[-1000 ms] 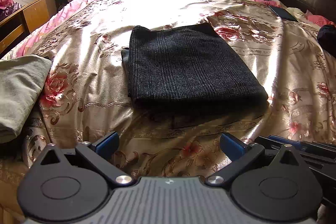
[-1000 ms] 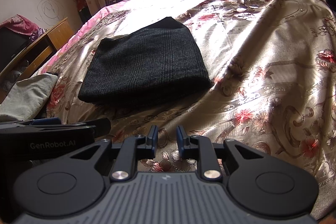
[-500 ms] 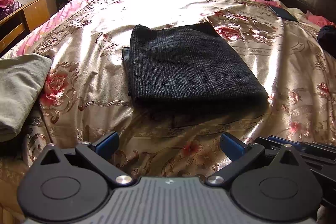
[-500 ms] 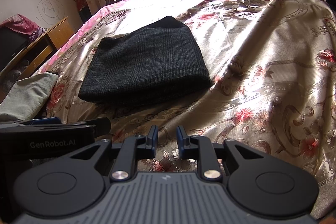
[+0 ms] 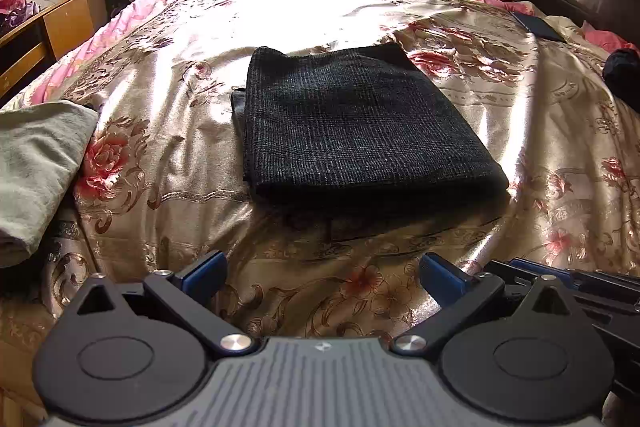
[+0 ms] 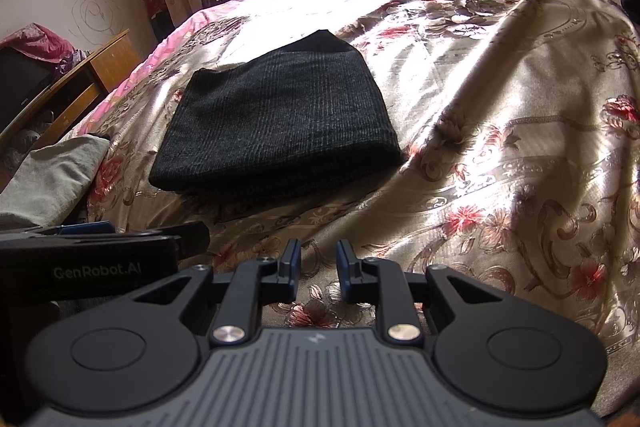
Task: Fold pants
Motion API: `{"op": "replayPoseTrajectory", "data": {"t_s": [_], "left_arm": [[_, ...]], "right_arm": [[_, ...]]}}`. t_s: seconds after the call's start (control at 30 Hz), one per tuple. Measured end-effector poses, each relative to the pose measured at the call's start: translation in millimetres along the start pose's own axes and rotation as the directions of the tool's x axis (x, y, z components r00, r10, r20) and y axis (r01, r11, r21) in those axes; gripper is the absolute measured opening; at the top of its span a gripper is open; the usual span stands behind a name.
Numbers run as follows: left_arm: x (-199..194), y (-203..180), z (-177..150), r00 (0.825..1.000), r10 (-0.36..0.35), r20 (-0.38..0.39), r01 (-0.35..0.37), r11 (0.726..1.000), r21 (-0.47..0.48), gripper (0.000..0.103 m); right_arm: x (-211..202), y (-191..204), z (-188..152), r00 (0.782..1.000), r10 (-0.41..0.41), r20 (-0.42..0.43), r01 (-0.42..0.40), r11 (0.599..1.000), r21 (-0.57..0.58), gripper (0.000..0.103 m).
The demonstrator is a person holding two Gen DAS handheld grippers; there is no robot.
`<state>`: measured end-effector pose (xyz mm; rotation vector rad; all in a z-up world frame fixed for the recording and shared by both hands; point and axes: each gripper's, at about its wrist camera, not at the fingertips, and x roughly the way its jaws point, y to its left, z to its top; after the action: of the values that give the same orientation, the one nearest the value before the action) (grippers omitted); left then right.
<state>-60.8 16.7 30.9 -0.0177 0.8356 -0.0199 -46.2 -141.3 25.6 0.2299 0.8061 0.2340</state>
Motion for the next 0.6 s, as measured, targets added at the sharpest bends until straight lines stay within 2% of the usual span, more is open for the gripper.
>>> {"op": "replayPoseTrajectory", "data": {"t_s": [0.6], "left_arm": [[2.0,-2.6,-1.9,1.000,0.005,-0.010,-0.005,1.000,0.010,0.103]], "right_arm": [[-3.3,-2.5,2.1,1.000,0.004,0.014,-0.004,1.000,0.012,0.021]]}}
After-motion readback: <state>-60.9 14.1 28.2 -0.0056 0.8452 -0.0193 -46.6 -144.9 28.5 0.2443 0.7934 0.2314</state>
